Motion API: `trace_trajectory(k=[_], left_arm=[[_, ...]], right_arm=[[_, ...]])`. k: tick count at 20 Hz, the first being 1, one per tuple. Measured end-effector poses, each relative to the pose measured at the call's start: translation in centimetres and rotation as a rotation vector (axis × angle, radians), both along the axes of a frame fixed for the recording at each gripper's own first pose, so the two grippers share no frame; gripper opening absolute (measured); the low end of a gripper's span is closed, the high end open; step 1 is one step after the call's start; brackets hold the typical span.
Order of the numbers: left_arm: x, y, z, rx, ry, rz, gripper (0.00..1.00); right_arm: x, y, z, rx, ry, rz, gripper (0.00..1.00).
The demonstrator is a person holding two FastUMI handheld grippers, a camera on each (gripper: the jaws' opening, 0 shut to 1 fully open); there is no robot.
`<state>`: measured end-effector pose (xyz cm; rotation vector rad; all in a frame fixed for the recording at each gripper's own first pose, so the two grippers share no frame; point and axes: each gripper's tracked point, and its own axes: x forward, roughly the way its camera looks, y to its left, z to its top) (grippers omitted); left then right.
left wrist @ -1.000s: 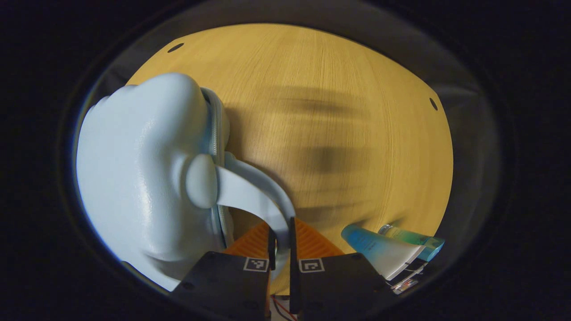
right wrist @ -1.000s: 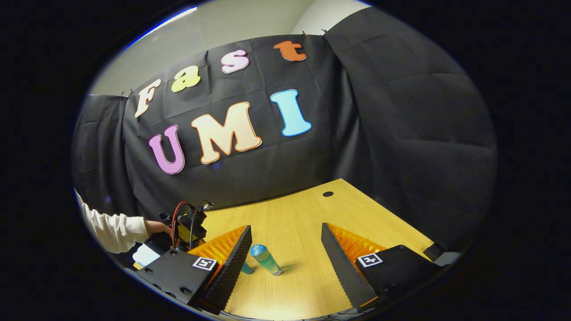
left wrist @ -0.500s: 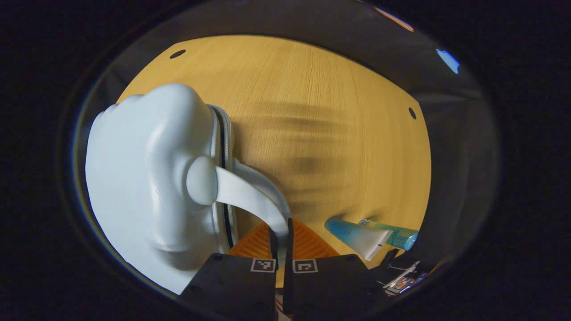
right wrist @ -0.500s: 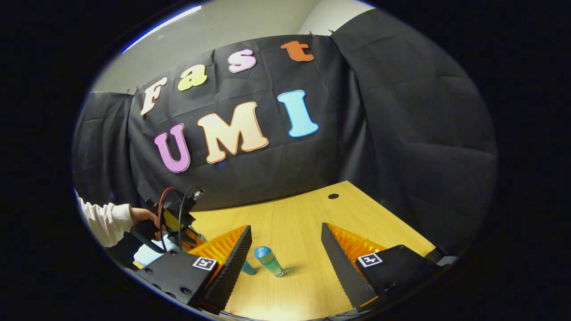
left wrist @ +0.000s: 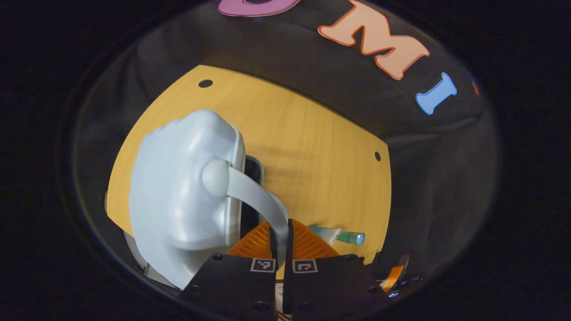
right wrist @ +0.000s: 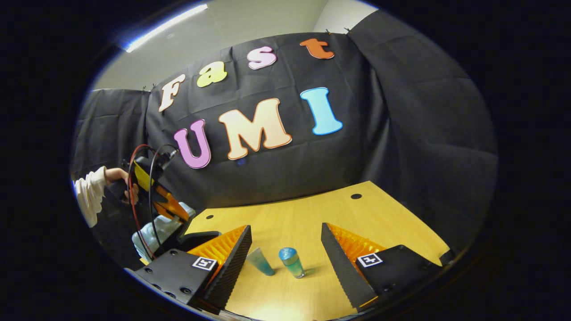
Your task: First open the suitcase, pack the skin care products into it, and then close the suitcase.
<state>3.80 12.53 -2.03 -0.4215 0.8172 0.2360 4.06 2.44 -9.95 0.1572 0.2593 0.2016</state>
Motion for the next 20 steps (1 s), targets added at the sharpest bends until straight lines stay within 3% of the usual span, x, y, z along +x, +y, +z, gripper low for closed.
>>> trace_trajectory(k=[3,8,17,20], left_arm=[[-3.0,4.1,4.0,0.024,-0.069,0.058,0.0],[-8.6,13.0,7.9,0.148,-0.12,0.181,0.0],[-16.7,30.2,5.3,0.427,-0.015,0.329,0.0],[-18.1,35.4,2.4,0.442,0.018,0.365,0.0]], right_arm=[[0.3,2.1,-0.2,0.002,0.002,0.04,0.98],[0.6,4.7,-0.4,-0.004,-0.004,0.079,0.98],[1.0,7.7,-0.9,-0.03,0.015,0.067,0.98],[1.4,8.7,-0.7,-0.062,0.014,0.054,0.98]])
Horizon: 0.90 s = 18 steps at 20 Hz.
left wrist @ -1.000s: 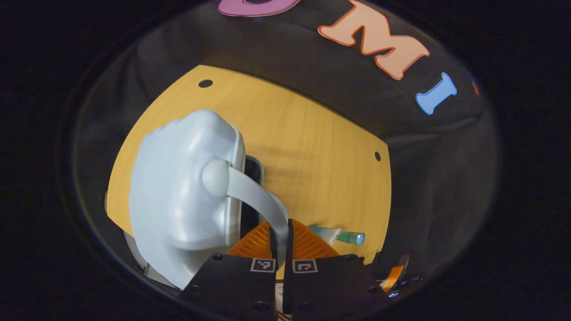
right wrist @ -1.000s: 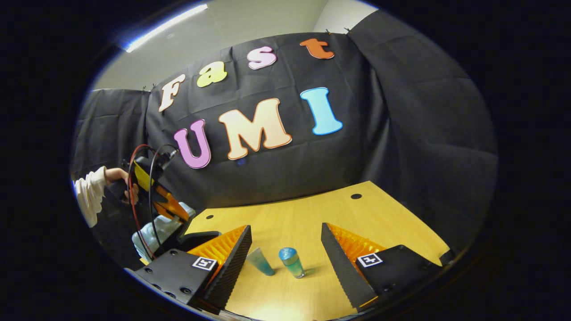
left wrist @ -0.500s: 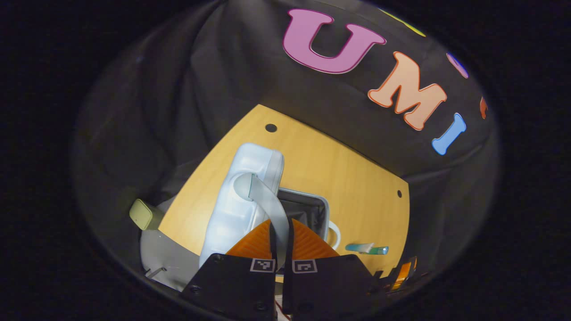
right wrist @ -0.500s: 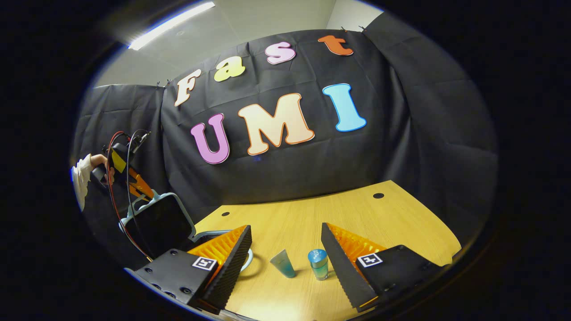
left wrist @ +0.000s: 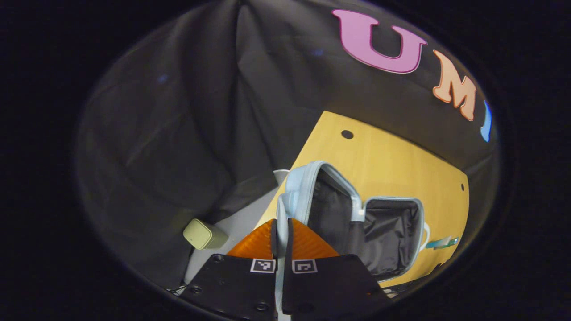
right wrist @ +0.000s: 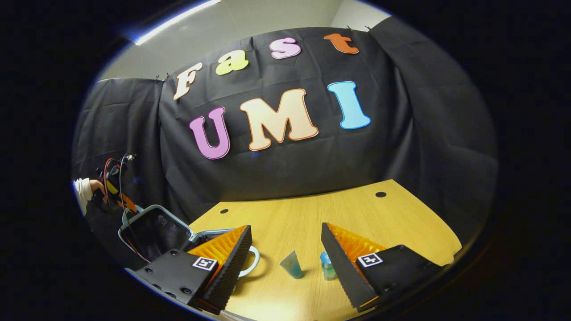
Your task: First open the suitcase, pack the skin care products into it, and then close the suitcase.
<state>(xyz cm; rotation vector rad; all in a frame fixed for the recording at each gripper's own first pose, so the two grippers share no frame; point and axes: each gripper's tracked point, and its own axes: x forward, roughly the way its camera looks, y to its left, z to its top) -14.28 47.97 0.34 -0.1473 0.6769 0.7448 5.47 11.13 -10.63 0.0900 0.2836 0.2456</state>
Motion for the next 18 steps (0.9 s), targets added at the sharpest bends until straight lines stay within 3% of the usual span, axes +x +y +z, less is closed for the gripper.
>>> trace_trajectory(k=[4,10,12,14,17,18], left_arm=[[0.7,5.5,-6.4,-0.036,0.023,0.032,0.0],[-0.1,8.6,-13.2,-0.178,0.039,0.08,0.0],[-0.5,9.2,-13.5,-0.173,0.037,0.098,0.07],[-0.5,9.4,-13.3,-0.165,0.03,0.102,0.32],[-0.2,9.3,-12.0,-0.074,0.034,0.102,1.0],[0.3,8.5,-11.1,-0.053,0.026,0.087,0.96]], right_arm=[[-0.1,1.9,-0.1,-0.016,-0.004,-0.014,0.98],[-0.9,2.9,-2.0,-0.047,0.036,-0.06,0.98],[-1.0,2.8,-2.6,-0.052,0.048,-0.076,0.98],[-0.8,2.4,-3.2,-0.063,0.062,-0.086,0.98],[-0.1,1.9,-3.4,-0.049,0.062,-0.083,0.98],[0.1,1.8,-3.5,-0.043,0.065,-0.079,0.98]])
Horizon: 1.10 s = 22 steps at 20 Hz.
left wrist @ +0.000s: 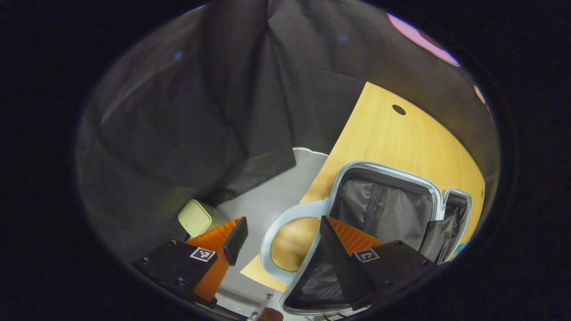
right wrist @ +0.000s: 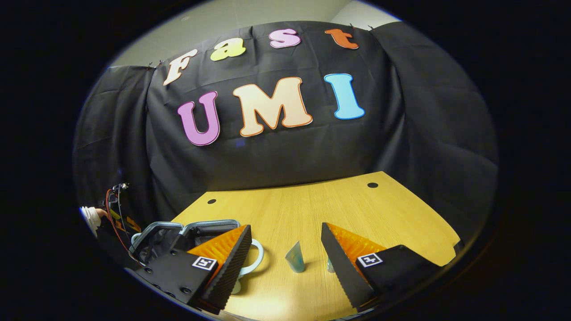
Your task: First open the suitcase, pack the skin care products into it, and then close the suitcase.
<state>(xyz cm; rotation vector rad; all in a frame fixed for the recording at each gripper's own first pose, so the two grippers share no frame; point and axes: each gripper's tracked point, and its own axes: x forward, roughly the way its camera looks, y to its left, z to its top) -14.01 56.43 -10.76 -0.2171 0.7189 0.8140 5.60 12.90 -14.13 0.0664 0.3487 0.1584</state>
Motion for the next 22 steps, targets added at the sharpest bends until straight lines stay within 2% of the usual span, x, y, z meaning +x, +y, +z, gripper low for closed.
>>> trace_trajectory(k=[2,5,8,11,15,18,20,21,22], left_arm=[[1.7,-3.9,2.1,0.032,-0.032,-0.057,0.96],[4.4,-11.3,4.3,0.044,-0.08,-0.211,0.96],[7.7,-22.8,5.1,-0.07,-0.171,-0.401,0.96],[9.7,-33.4,5.4,-0.186,-0.25,-0.539,0.96],[11.8,-42.7,4.7,-0.253,-0.281,-0.637,0.97],[13.1,-47.5,2.4,-0.213,-0.283,-0.707,0.97],[14.6,-50.1,1.5,-0.174,-0.334,-0.751,0.97],[15.3,-51.6,0.9,-0.174,-0.359,-0.776,0.96],[15.8,-52.9,0.2,-0.175,-0.37,-0.796,0.96]], right_arm=[[0.2,-0.4,-0.3,0.005,0.005,0.012,0.98],[0.3,-1.3,-0.9,-0.004,0.02,0.043,0.98],[0.2,-2.3,-1.1,-0.012,0.033,0.08,0.98],[0.1,-3.6,-1.3,-0.018,0.045,0.113,0.98],[0.1,-5.3,-1.8,-0.022,0.055,0.151,0.98],[0.2,-6.5,-3.1,-0.038,0.077,0.175,0.98],[0.4,-7.1,-4.3,-0.041,0.096,0.187,0.98],[0.5,-7.4,-4.9,-0.04,0.101,0.193,0.95],[0.5,-7.5,-5.6,-0.04,0.111,0.2,0.98]])
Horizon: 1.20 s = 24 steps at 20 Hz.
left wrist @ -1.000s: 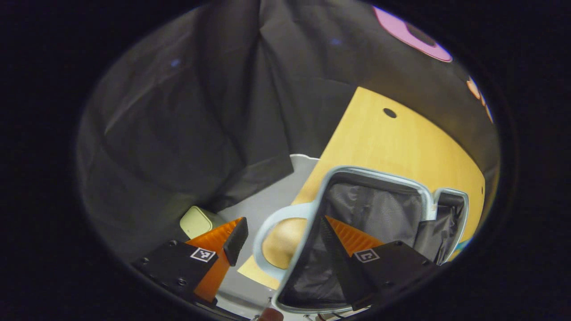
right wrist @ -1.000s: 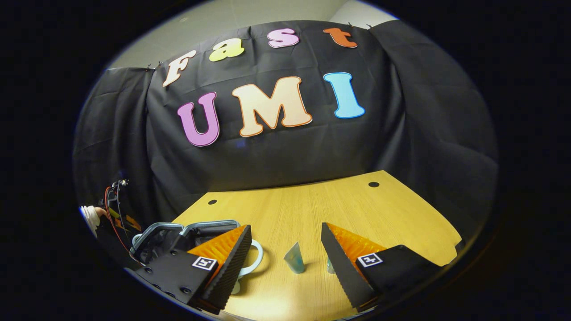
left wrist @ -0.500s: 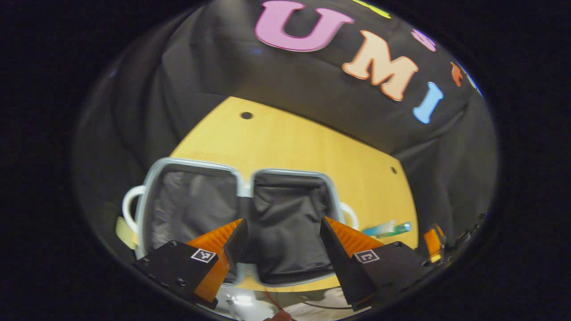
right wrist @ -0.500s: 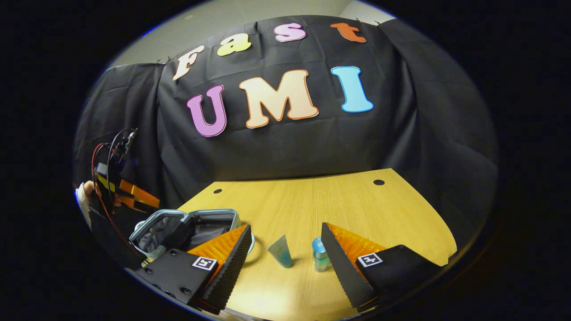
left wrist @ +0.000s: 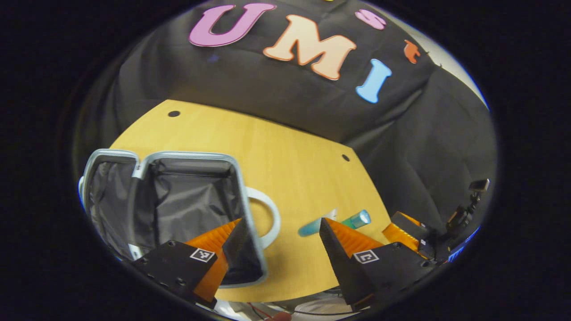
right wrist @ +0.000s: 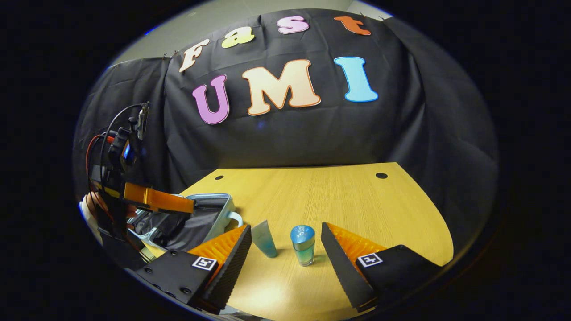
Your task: First open the suitcase, pack the skin care products into it, and then close the suitcase.
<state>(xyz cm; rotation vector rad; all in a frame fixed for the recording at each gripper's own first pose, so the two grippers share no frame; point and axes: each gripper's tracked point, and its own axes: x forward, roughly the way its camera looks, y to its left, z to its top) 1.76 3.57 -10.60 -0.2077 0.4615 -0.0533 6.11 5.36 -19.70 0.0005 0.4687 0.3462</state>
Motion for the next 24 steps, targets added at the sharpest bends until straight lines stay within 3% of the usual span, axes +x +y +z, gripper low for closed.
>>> trace_trajectory(k=[7,12,16,19,20,21,22,24], left_arm=[[3.0,-6.6,-5.5,0.071,-0.042,-0.107,0.96],[6.0,-6.3,-9.0,0.139,-0.022,-0.025,0.96],[8.0,-6.4,-11.1,0.128,0.002,0.011,0.92],[8.9,-6.0,-12.4,0.152,0.038,0.035,0.64],[9.0,-6.2,-12.7,0.15,0.049,0.037,0.6],[9.2,-6.0,-13.0,0.156,0.06,0.049,0.43],[9.4,-6.0,-13.0,0.165,0.063,0.045,0.48],[9.6,-6.3,-12.8,0.172,0.058,0.024,0.35]], right_arm=[[0.1,-1.2,-4.2,-0.025,0.047,0.05,0.98],[-0.1,-2.5,-7.1,-0.041,0.074,0.051,0.98],[0.0,-3.1,-9.3,-0.042,0.102,0.044,0.96],[0.2,-3.1,-10.6,-0.043,0.12,0.053,0.96],[0.3,-3.1,-10.9,-0.048,0.126,0.056,0.98],[0.4,-3.0,-11.2,-0.049,0.131,0.06,0.98],[0.6,-2.9,-11.3,-0.048,0.133,0.062,0.98],[1.1,-2.7,-11.4,-0.044,0.135,0.062,0.98]])
